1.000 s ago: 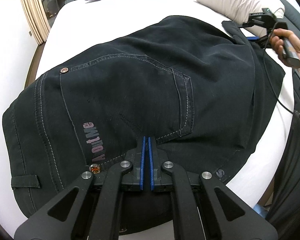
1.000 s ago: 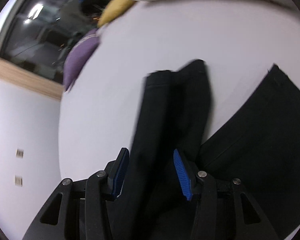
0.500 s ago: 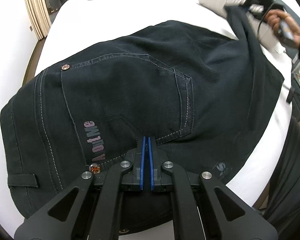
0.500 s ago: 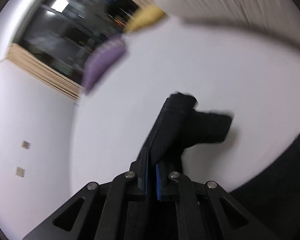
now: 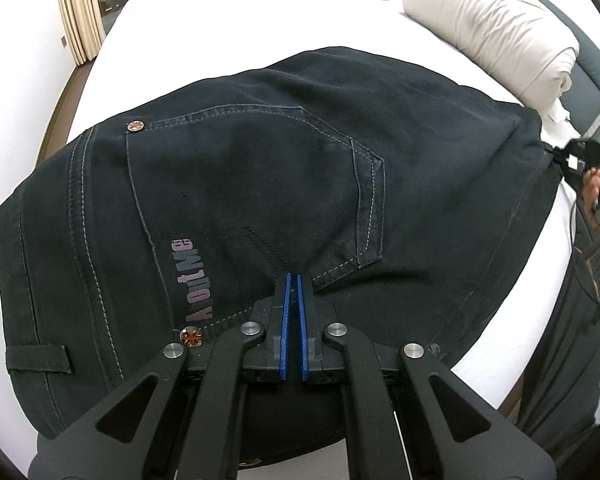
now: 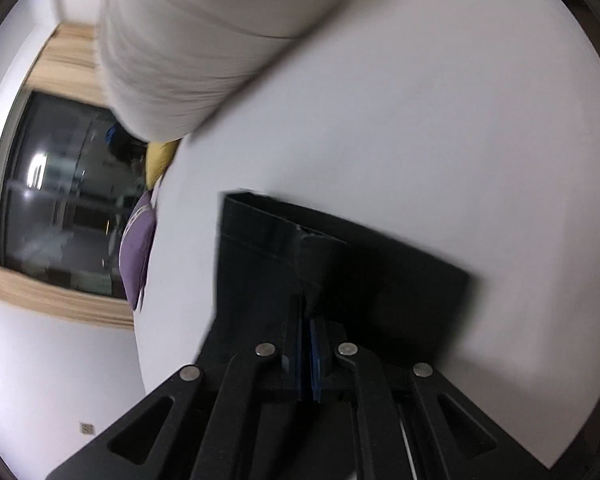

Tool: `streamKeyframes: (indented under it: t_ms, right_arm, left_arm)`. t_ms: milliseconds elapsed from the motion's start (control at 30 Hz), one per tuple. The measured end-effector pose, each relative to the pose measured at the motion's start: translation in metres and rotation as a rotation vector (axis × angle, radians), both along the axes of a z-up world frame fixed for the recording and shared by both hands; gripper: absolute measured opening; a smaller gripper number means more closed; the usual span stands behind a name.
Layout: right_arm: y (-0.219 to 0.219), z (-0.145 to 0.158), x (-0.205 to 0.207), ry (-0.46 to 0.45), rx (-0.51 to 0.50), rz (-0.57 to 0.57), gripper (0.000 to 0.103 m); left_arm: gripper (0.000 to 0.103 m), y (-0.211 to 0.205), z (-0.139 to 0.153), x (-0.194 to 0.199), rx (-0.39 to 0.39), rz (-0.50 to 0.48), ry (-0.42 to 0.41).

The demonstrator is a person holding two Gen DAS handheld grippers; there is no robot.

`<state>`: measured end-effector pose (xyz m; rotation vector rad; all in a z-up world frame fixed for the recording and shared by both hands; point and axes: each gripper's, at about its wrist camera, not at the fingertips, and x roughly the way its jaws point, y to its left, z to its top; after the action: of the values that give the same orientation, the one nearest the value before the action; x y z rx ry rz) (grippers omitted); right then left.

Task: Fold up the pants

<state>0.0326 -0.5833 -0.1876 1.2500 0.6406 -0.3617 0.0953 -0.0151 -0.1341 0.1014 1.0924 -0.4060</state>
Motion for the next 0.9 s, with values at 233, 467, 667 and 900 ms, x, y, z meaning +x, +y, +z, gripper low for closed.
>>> streamKeyframes:
  t_ms: [233, 467, 667, 900]
  right_arm:
    - [-0.014, -0.002, -0.005, -0.013, -0.008, -0.051, 0.005]
    - [-0.02, 0.002, -0.009, -0.031, 0.018, -0.087, 0.004]
    - [-0.024, -0.003, -0.024, -0.01, 0.055, -0.125, 0.004]
    - [-0.029, -0.017, -0.021, 0.051, 0.033, -0.108, 0.001]
  left_arm:
    - [0.003, -0.011, 0.003, -0.002, 0.039, -0.002, -0.002]
    - [0.003, -0.015, 0.004, 0.005, 0.044, -0.023, 0.023]
    - [0.003, -0.013, 0.006, 0.011, 0.039, -0.049, 0.04]
    - [0.003, -0.003, 0.007, 0.017, 0.029, -0.066, 0.054]
